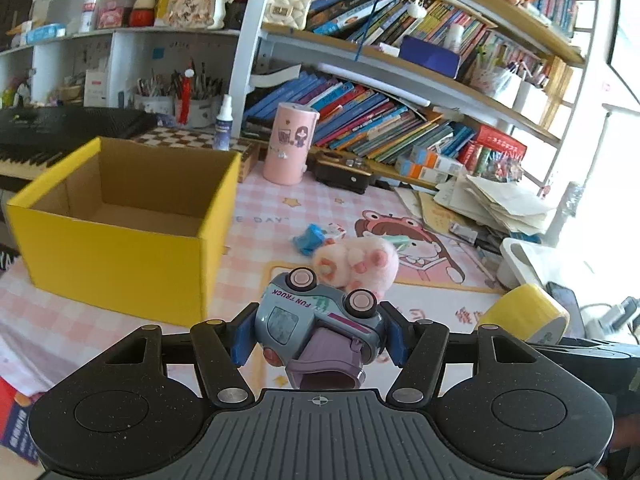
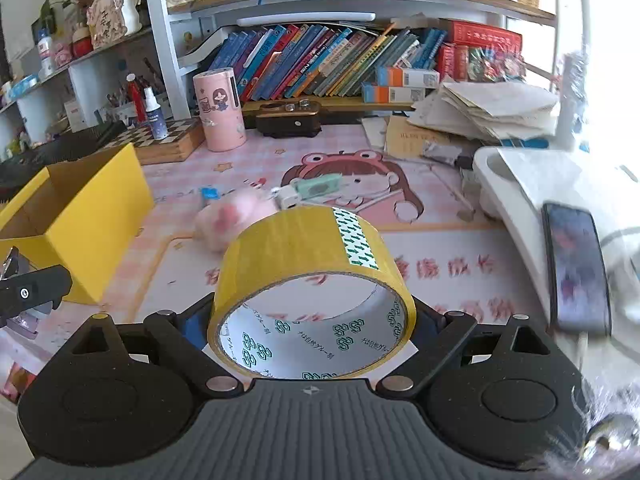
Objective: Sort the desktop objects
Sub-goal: 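Carry the truck and tape roll toward the yellow box with both grippers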
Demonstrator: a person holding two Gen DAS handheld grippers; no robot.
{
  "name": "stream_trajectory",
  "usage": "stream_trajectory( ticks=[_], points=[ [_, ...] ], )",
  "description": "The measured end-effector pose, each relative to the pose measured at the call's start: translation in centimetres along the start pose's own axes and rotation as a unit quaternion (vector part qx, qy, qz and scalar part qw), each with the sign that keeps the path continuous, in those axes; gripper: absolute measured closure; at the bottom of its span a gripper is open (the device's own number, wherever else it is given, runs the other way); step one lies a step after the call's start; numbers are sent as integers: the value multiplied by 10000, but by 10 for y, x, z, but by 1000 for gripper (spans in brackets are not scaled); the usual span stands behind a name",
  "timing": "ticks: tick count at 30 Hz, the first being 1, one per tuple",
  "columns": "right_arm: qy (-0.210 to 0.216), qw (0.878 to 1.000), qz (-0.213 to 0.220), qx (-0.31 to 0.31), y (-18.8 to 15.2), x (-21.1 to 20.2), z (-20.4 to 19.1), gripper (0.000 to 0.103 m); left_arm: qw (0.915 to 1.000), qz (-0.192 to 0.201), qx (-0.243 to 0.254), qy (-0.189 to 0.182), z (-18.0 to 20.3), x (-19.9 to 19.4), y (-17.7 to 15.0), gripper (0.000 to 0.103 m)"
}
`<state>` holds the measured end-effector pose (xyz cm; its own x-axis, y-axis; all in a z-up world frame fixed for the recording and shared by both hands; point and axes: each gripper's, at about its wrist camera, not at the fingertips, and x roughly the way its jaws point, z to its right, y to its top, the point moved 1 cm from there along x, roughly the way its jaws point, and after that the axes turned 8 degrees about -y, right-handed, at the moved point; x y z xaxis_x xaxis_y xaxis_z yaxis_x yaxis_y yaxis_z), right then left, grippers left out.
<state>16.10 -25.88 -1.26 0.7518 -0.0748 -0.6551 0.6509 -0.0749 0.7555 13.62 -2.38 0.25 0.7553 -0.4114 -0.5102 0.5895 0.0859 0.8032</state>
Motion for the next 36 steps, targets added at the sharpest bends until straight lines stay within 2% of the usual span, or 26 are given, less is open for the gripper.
stream_trajectory(
  ticks=[8, 16, 24, 28, 36],
  points=[
    [-149, 9998, -73, 82, -43, -43, -64, 11, 9999, -133, 66, 30, -51, -50, -19, 41],
    [119, 9997, -187, 140, -79, -77, -112, 11, 9997, -154, 157, 64, -83, -90, -33, 41],
    [346, 9991, -255, -47, -89, -92, -150, 11, 9996, -52, -49, 263, -113, -117, -44, 41],
    [603, 9976, -286, -164, -89, -94, -166, 11, 9991, 59, -167, 387, -125, -128, -45, 41],
    [903, 9946, -109, -507, -83, -100, -194, 11, 9970, 272, -328, 640, -144, -145, -44, 41]
  ],
)
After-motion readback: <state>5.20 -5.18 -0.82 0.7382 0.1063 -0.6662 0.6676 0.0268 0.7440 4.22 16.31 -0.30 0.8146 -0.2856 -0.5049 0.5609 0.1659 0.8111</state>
